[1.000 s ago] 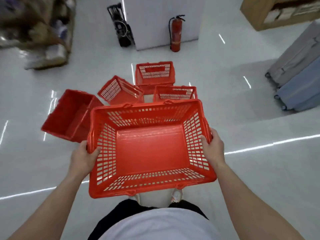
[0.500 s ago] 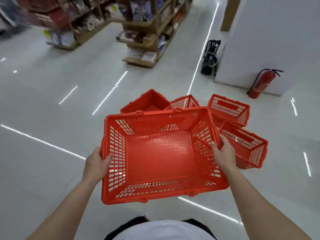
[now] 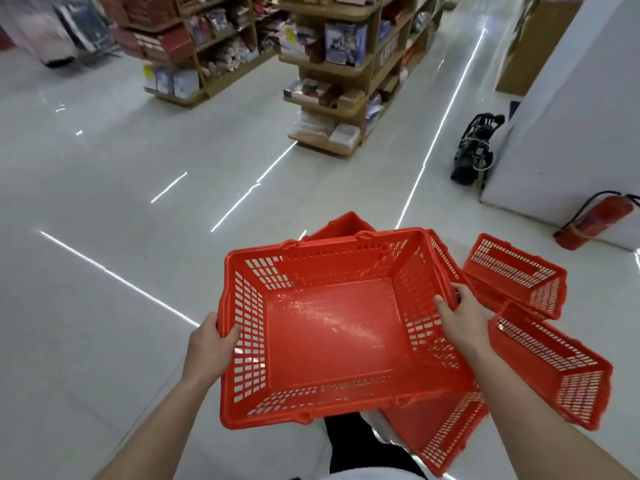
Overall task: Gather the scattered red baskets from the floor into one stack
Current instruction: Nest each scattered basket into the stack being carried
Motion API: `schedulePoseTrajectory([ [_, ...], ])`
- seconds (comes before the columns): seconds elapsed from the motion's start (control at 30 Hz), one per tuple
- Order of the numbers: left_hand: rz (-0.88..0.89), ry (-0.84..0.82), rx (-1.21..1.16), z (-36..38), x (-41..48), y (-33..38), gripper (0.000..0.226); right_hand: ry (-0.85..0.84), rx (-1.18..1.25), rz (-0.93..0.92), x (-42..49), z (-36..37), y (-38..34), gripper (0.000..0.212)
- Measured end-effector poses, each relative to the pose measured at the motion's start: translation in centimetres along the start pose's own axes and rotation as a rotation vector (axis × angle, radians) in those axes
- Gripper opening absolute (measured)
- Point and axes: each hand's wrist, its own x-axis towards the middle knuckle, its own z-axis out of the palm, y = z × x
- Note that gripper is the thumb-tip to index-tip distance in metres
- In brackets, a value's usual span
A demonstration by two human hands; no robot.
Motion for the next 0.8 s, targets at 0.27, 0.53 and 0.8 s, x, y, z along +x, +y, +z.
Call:
schedulePoseTrajectory([
  [0.27, -0.055, -0.007, 0.019, 2.9, 12.9, 4.5, 0.033, -0.046, 0.033, -0.025, 15.5, 4.8, -4.2, 0.031],
  [0.53, -0.148, -0.070, 0.012, 6.0, 24.1, 8.5, 0.030, -0.077, -0.050, -0.017, 28.1, 8.8, -7.0, 0.025],
  [0.8, -0.263, -0.170, 0.012, 10.5, 33.8, 7.5, 0.034, -0.141, -0.182, -0.009, 38.7, 14.3, -8.9, 0.032],
])
